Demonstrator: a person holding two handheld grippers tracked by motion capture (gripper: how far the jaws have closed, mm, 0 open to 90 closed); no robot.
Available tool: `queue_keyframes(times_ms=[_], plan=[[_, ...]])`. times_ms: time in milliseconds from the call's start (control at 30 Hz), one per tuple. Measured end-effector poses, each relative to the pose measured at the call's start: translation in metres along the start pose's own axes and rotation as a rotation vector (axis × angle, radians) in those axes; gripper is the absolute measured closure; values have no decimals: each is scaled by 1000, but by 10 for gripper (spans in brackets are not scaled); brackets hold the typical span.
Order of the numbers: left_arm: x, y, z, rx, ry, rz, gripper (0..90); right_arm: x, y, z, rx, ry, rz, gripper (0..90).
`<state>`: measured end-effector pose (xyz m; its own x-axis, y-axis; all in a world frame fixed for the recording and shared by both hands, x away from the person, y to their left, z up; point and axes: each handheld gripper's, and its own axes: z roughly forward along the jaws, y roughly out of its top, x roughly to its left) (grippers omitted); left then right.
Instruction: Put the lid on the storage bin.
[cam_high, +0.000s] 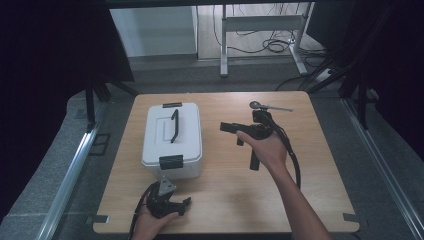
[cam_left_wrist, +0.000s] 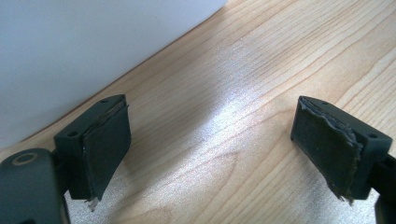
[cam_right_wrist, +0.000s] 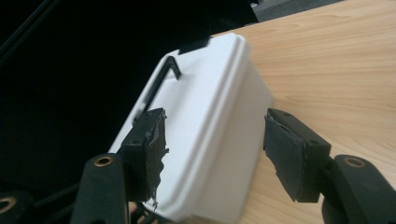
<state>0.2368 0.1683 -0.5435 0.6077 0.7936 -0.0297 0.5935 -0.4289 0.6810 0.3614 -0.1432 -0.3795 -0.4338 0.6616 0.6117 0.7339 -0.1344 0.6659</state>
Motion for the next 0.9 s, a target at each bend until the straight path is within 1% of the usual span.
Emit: queue_keyframes(times_ms=[33, 67, 100, 200, 233, 267, 300, 333, 367, 433, 467, 500, 533, 567, 600, 633, 733, 900], plan=[[0, 0, 0, 0, 0, 0, 120, -5, -3, -5, -6, -2, 2, 381], [0, 0, 0, 0, 0, 0, 120, -5, -3, -5, -6, -2, 2, 381], [0, 0, 0, -2, 0, -2, 119, -15, -9, -15, -16, -10, 2, 375], [0, 0, 0, -3, 0, -3, 120, -30, -20, -29, -36, -18, 13, 369], [0, 0, 0, -3, 0, -3, 120, -30, -20, -29, -36, -18, 13, 369], [0, 0, 0, -3, 1, -3, 120, -40, -29, -38, -39, -22, 26, 368], [0, 0, 0, -3, 0, -2, 120, -45, -33, -41, -42, -25, 31, 367], [0, 0, 0, -3, 0, -2, 120, -45, -33, -41, -42, -25, 31, 367], [0, 0, 0, -3, 1, -2, 119, -55, -43, -48, -41, -37, 34, 366], [0, 0, 0, -1, 0, 0, 120, -64, -52, -53, -26, -54, 34, 366], [0, 0, 0, -1, 0, 0, 120, -64, -52, -53, -26, -54, 34, 366], [0, 0, 0, -1, 0, 0, 119, -69, -57, -55, -24, -60, 35, 366], [0, 0, 0, -1, -1, -2, 119, -76, -65, -59, -18, -67, 37, 365], [0, 0, 0, 0, -2, -1, 119, -79, -69, -61, -16, -68, 41, 365], [0, 0, 0, 0, -2, -1, 119, -79, -69, -61, -16, -68, 41, 365], [0, 0, 0, -1, -2, -1, 119, -85, -77, -65, -10, -69, 47, 363], [0, 0, 0, 0, -2, 0, 118, -90, -85, -67, 2, -69, 50, 358], [3, 1, 1, -1, -13, 9, 115, -95, -92, -67, 22, -70, 53, 348]])
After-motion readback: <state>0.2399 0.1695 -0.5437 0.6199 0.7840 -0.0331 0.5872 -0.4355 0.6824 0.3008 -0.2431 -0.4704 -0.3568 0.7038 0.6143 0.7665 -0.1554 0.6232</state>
